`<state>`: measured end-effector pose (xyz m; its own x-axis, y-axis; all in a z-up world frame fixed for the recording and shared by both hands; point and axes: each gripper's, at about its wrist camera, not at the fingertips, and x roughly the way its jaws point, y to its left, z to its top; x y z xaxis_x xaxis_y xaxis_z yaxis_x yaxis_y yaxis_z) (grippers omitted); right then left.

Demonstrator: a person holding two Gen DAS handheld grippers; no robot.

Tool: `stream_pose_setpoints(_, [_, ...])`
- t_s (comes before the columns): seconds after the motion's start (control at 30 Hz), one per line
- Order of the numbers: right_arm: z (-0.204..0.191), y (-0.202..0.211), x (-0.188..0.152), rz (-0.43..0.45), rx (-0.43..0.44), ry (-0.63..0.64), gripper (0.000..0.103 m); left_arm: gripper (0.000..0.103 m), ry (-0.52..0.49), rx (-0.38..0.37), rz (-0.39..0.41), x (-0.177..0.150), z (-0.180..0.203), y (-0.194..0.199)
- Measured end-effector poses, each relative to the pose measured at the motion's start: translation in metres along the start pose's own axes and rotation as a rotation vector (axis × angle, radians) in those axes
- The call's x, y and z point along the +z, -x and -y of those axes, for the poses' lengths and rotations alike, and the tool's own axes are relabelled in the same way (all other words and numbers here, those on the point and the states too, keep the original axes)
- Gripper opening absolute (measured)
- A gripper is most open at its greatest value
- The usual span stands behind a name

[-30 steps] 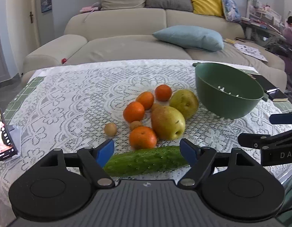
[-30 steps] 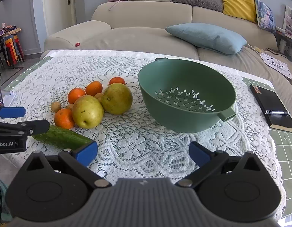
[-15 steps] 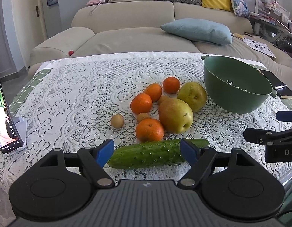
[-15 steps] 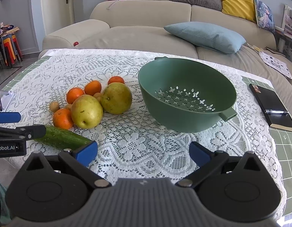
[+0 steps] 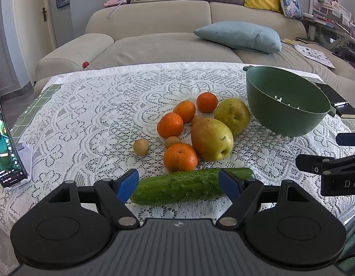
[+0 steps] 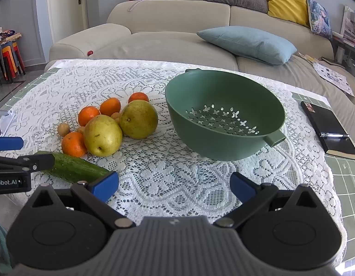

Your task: Organize fruits

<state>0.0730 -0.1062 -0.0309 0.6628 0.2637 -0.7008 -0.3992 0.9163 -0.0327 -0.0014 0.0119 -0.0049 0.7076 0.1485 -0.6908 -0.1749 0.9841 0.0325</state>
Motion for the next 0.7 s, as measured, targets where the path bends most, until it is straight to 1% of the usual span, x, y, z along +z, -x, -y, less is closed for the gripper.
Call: stream_pose_setpoints(0.7, [-0.0062,-0.0018,0.0003,-0.008,-0.01,0.018,0.099,0.093,0.007,-0.002,0.003,-0.0002,-0.0048,0.0021])
